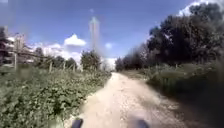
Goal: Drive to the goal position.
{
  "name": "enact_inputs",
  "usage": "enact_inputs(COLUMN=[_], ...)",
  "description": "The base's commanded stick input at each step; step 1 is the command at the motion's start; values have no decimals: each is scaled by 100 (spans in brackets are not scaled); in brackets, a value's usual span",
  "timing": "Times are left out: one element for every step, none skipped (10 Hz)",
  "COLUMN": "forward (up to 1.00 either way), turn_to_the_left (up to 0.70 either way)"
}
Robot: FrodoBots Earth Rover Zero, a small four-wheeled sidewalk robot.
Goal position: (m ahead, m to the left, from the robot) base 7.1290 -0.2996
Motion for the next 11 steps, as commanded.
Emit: enact_inputs(forward=[70, 70, 70, 70, 70, 70, 70, 70, 70, 70, 70], turn_to_the_left=[0, 0, 0, 0, 0, 0, 0, 0, 0, 0, 0])
